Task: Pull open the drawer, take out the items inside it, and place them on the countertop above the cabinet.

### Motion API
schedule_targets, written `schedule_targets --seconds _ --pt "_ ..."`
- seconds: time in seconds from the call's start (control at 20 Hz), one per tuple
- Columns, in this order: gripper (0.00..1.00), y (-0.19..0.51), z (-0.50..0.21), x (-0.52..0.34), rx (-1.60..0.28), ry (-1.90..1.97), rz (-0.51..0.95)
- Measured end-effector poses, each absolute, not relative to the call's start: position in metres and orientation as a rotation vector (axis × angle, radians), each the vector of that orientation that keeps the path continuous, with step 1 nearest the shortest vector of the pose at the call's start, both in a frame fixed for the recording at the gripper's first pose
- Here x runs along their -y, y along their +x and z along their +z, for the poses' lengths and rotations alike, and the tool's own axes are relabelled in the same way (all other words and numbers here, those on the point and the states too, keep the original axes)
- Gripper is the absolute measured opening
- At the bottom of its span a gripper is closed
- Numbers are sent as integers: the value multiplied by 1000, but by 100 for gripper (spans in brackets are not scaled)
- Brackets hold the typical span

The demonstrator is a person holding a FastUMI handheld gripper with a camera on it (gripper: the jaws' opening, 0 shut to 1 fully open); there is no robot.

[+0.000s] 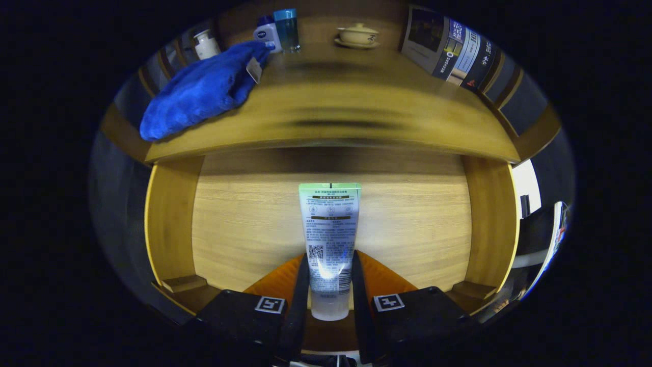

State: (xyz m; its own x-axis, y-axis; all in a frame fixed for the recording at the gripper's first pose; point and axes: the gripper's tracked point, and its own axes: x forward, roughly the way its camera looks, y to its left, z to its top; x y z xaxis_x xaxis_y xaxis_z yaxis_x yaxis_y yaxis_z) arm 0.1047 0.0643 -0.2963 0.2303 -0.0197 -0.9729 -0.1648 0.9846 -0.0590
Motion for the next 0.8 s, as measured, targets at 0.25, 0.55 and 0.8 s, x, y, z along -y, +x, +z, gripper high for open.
schedule_targets --seconds 0.25,0.55,0.8 --pt "49 121 -249 -60 -1286 -102 97" --pt "49 179 -213 -52 -1218 -148 77" --pt "49 243 -203 -58 -1188 -180 69"
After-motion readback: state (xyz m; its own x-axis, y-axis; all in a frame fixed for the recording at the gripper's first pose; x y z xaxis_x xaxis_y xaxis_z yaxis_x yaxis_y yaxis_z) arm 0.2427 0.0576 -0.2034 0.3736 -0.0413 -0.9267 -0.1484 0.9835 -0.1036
